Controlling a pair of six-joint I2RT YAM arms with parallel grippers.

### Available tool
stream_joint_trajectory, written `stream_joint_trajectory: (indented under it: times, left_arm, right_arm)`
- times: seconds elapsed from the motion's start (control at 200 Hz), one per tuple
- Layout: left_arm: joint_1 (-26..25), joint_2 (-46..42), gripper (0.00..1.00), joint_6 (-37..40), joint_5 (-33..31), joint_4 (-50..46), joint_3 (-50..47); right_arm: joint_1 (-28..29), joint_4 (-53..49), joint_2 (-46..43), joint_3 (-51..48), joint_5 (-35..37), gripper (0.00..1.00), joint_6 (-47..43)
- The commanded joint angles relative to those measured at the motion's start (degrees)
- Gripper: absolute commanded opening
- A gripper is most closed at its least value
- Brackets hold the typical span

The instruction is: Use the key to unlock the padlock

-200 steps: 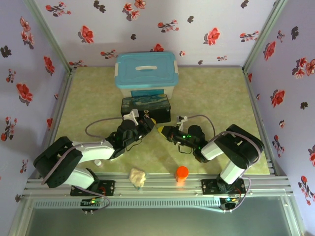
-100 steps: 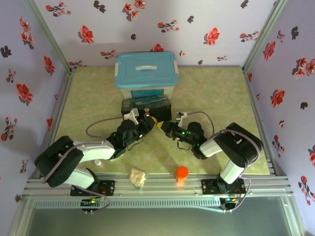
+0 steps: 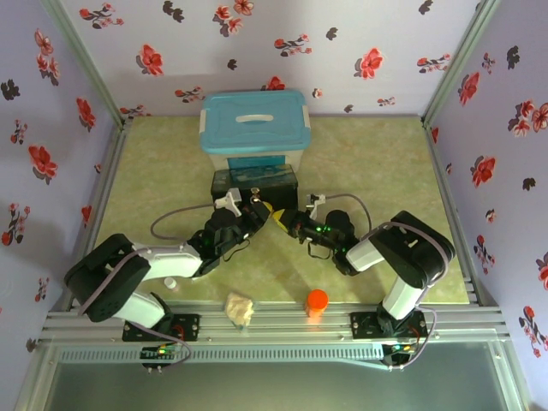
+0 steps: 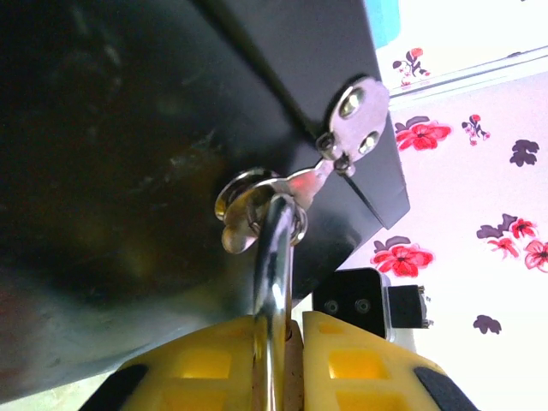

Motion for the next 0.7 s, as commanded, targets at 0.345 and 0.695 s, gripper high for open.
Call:
stream_joint_trajectory:
  times: [0.345,0.695]
  left_arm:
    - [-2.8,1.54,0.0,0.1,2.4,4.25,0.36]
    - [-2.07,1.79,0.0,0.89,1.42,4.06,0.7]
  right_arm:
    - [2.78,2.09,1.69,-2.97,9.89,0.21,4.2]
    - [3.44,1.19,-0.44,-6.27,11.76,0.32,2.17]
